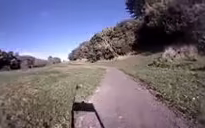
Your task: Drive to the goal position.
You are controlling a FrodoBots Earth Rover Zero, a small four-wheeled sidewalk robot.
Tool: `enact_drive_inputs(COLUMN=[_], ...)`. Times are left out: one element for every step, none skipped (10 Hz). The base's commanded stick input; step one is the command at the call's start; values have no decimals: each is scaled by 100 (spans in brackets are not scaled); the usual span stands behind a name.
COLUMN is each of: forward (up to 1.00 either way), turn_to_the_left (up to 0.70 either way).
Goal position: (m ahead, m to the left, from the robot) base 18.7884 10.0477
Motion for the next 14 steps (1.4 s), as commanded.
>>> enact_drive_inputs(forward=[100, 100, 100, 100, 100, 100, 100, 100, 100, 100, 100, 100, 100, 100], turn_to_the_left=[1, 1, 1, 1, 1, 1, 1, 1, 1, 1, 1, 0, -6, -26])
